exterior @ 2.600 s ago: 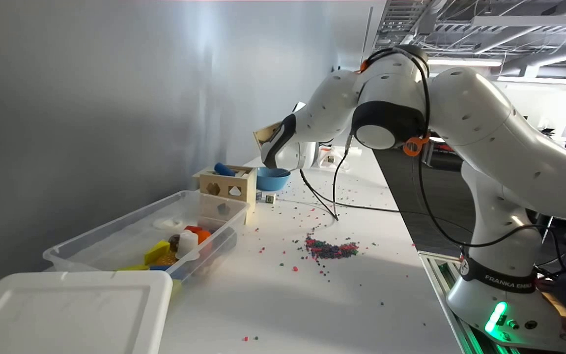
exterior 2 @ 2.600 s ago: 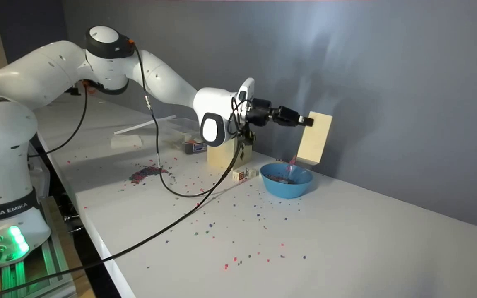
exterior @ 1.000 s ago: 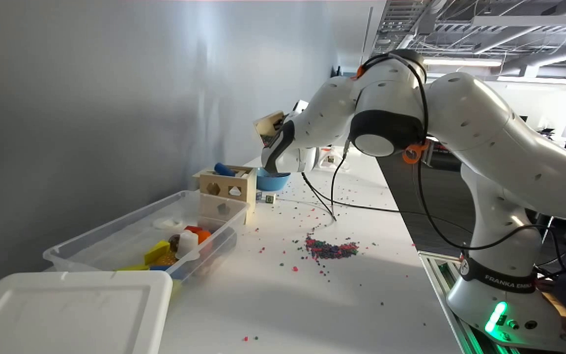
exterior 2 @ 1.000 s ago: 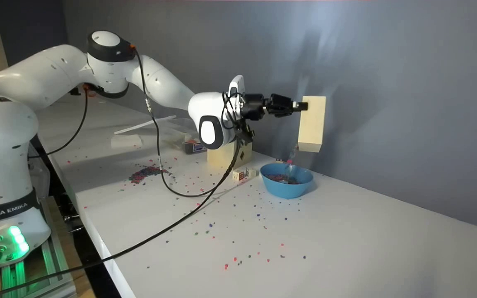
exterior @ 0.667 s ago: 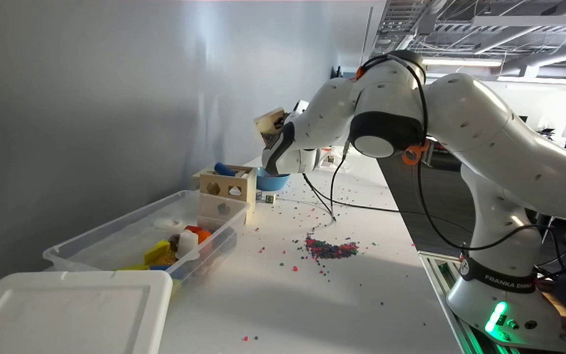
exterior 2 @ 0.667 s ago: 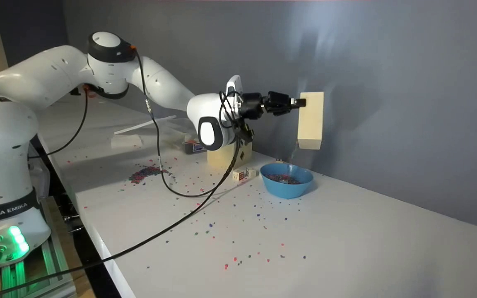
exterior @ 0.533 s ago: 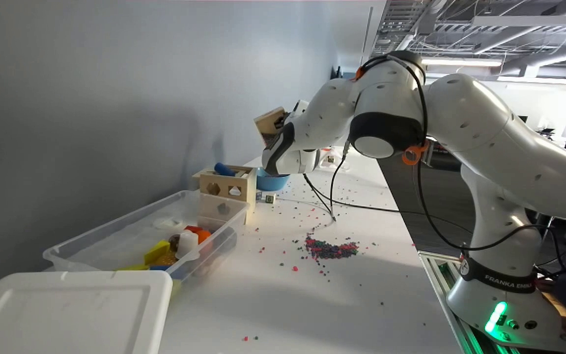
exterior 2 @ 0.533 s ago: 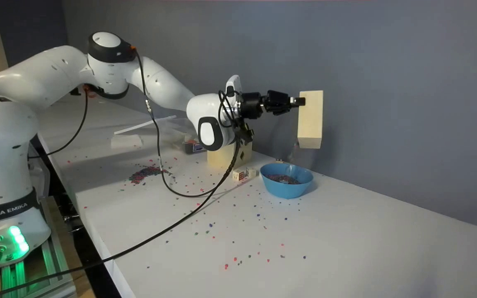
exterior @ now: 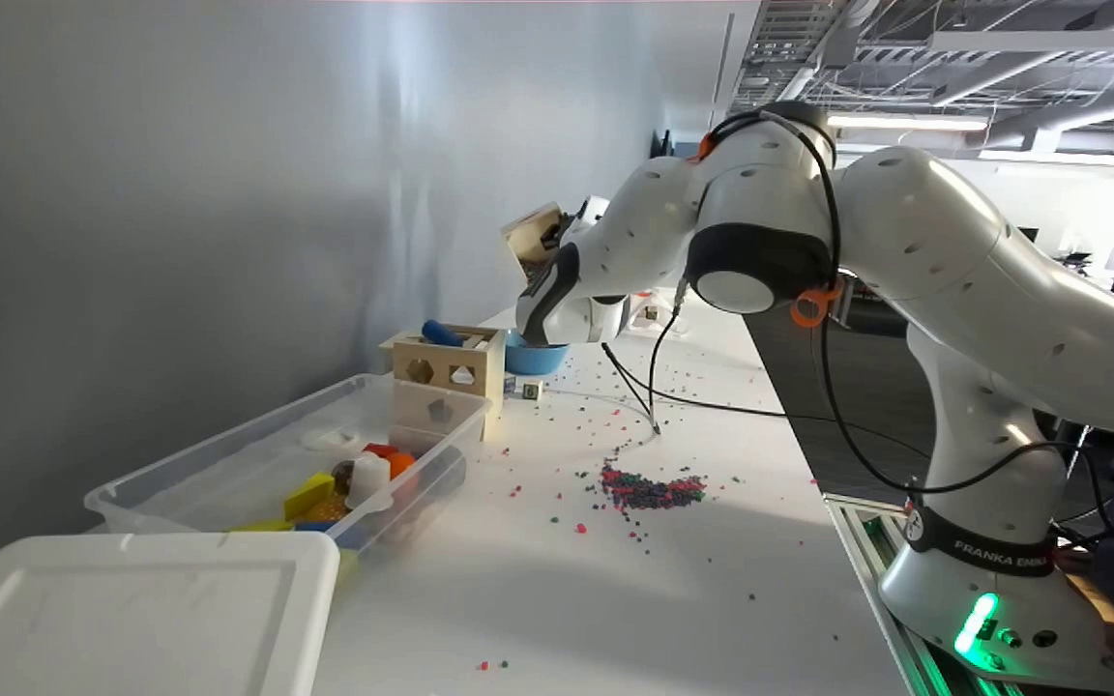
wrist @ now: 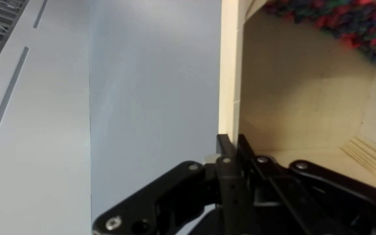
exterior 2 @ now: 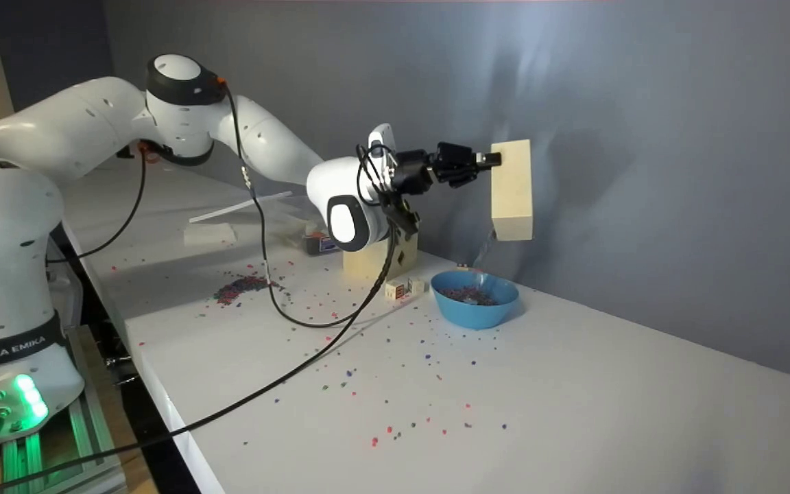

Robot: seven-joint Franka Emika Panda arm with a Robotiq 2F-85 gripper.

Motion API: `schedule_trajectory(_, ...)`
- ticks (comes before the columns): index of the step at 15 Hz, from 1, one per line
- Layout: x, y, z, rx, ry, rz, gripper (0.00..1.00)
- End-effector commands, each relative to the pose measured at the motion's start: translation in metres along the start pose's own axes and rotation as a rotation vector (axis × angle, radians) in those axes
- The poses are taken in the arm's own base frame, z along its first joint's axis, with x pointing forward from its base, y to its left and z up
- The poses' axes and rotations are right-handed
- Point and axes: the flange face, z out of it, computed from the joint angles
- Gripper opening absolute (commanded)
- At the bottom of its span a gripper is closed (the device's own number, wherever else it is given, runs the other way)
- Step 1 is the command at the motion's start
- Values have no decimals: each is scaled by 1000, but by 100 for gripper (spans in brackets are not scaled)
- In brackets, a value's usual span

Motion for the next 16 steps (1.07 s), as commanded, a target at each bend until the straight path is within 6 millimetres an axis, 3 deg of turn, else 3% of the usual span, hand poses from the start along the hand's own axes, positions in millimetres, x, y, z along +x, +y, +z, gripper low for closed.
schedule_trajectory(1,4,5,-9,-47,55,-38,2)
schedule_trajectory(9,0,-2,-29,-96,156,-92,2)
schedule_trajectory(16,-1,-2,-27,-111,179,-103,2)
